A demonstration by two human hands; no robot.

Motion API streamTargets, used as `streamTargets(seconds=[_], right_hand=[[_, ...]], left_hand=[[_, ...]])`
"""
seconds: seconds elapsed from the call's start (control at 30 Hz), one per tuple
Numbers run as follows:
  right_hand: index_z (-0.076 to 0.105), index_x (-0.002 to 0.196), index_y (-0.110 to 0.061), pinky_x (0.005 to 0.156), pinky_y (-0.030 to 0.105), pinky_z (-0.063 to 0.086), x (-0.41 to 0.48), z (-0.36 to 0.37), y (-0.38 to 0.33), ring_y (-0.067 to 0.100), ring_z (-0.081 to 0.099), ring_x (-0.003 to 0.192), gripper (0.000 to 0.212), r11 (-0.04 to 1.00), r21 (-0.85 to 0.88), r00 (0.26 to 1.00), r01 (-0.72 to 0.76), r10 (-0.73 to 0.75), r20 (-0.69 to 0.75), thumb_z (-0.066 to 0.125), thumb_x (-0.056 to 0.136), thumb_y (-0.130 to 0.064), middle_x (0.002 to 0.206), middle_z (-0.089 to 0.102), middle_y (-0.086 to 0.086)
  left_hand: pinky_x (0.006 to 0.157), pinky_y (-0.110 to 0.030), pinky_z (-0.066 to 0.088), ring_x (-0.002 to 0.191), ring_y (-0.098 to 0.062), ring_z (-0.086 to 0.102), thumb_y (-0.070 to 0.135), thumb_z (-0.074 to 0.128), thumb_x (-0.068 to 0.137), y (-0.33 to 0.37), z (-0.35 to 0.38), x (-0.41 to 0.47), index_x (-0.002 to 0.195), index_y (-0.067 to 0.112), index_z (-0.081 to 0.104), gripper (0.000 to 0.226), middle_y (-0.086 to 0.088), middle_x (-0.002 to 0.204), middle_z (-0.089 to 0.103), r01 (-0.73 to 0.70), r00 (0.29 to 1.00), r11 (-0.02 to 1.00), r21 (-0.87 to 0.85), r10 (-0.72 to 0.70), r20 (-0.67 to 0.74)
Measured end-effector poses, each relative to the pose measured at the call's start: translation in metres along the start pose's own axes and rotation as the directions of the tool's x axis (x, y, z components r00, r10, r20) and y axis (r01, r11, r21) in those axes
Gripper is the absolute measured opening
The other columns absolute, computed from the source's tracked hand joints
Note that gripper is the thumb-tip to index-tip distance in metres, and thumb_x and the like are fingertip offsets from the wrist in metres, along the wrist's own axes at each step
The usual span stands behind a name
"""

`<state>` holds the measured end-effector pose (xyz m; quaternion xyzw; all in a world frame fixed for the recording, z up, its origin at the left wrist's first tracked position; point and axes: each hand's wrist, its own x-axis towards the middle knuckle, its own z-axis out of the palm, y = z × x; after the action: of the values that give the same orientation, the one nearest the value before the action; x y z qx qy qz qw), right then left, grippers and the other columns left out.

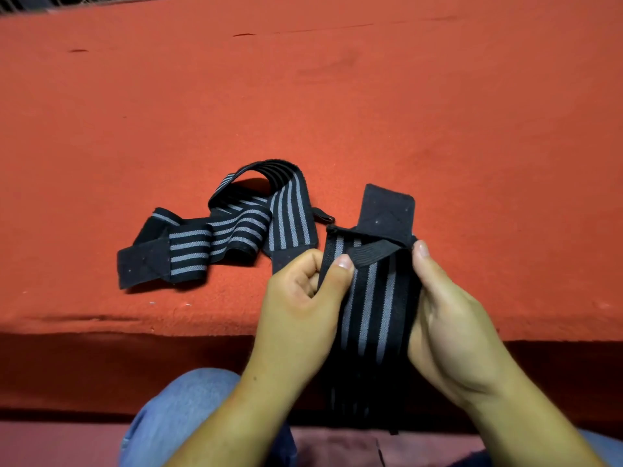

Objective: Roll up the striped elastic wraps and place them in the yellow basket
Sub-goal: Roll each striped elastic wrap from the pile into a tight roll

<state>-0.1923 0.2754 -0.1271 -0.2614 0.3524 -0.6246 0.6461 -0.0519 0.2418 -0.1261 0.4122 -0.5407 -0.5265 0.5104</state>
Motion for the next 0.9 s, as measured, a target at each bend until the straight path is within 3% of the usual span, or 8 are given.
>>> streamTargets(seconds=[0.1, 0.23, 0.4, 0.6, 0.77, 0.83, 0.9], right_hand=[[0.064, 0.138, -0.005, 0.115, 0.045, 0.047, -0.001, 0.001, 0.000, 0.029, 0.061, 0.133, 0.056, 1.000, 0.025, 0.999, -0.005, 0.004, 0.051, 0.044, 0.102, -0.042, 0.140, 0.066, 0.017], [0.070, 0.130, -0.012, 0.108, 0.040, 0.051, -0.002, -0.001, -0.001, 0.027, 0.063, 0.132, 0.052, 0.998, 0.055, 0.997, -0.010, 0.006, 0.082, 0.040, 0.102, -0.042, 0.138, 0.067, 0.015], [0.062, 0.141, -0.006, 0.116, 0.045, 0.042, -0.001, -0.002, 0.000, 0.032, 0.055, 0.139, 0.066, 0.998, 0.057, 0.982, -0.012, 0.001, 0.190, 0.064, 0.094, -0.053, 0.146, 0.060, 0.021], [0.060, 0.141, -0.005, 0.117, 0.048, 0.043, -0.006, -0.003, -0.001, 0.034, 0.055, 0.139, 0.079, 0.998, -0.051, 0.963, 0.023, -0.009, 0.269, 0.074, 0.087, -0.060, 0.145, 0.061, 0.020], [0.072, 0.122, -0.027, 0.113, 0.059, 0.045, -0.006, -0.011, 0.002, 0.028, 0.067, 0.125, 0.047, 0.897, -0.422, 0.976, 0.127, -0.037, 0.214, 0.081, 0.079, -0.043, 0.129, 0.073, 0.007], [0.074, 0.117, -0.035, 0.112, 0.058, 0.045, -0.004, -0.010, 0.004, 0.024, 0.068, 0.124, 0.046, 0.882, -0.452, 0.983, 0.135, -0.064, 0.170, 0.083, 0.076, -0.055, 0.125, 0.075, 0.004], [0.076, 0.112, -0.035, 0.112, 0.055, 0.047, -0.002, -0.008, 0.005, 0.023, 0.070, 0.121, 0.030, 0.890, -0.437, 0.989, 0.130, -0.084, 0.122, 0.075, 0.088, -0.053, 0.122, 0.077, 0.003]], left_hand=[[0.067, -0.044, 0.036, 0.075, -0.022, 0.044, 0.045, 0.067, 0.087, 0.000, 0.000, -0.001, 0.087, -0.006, 0.056, 0.052, -0.020, 0.072, 0.058, -0.013, 1.000, 1.000, 0.016, 0.013, 0.000], [0.066, -0.042, 0.037, 0.073, -0.021, 0.046, 0.030, 0.070, 0.091, 0.001, 0.000, -0.002, 0.080, -0.002, 0.058, 0.036, -0.031, 0.072, 0.057, -0.035, 0.999, 0.999, 0.041, 0.034, 0.010], [0.058, -0.032, 0.034, 0.066, -0.016, 0.044, 0.018, 0.073, 0.097, 0.002, -0.001, -0.003, 0.073, 0.005, 0.057, 0.031, -0.004, 0.064, 0.054, -0.051, 0.998, 0.995, 0.084, 0.049, 0.027], [0.056, -0.032, 0.032, 0.064, -0.016, 0.042, 0.014, 0.072, 0.097, 0.001, -0.001, -0.004, 0.069, 0.004, 0.054, 0.034, -0.003, 0.062, 0.052, -0.031, 1.000, 0.996, 0.082, 0.031, 0.003], [0.058, -0.030, 0.042, 0.065, -0.014, 0.053, 0.009, 0.072, 0.095, 0.002, -0.004, -0.004, 0.072, 0.005, 0.062, 0.025, -0.006, 0.063, 0.065, -0.014, 1.000, 0.997, 0.076, 0.014, 0.005], [0.058, -0.031, 0.040, 0.065, -0.014, 0.050, 0.011, 0.072, 0.096, 0.004, -0.004, -0.004, 0.072, 0.005, 0.062, 0.027, -0.011, 0.062, 0.061, -0.024, 1.000, 0.995, 0.093, 0.022, 0.021], [0.056, -0.030, 0.036, 0.064, -0.010, 0.045, 0.014, 0.072, 0.097, 0.005, -0.003, -0.004, 0.070, 0.012, 0.062, 0.029, -0.003, 0.061, 0.055, -0.034, 0.999, 0.992, 0.123, 0.030, 0.038]])
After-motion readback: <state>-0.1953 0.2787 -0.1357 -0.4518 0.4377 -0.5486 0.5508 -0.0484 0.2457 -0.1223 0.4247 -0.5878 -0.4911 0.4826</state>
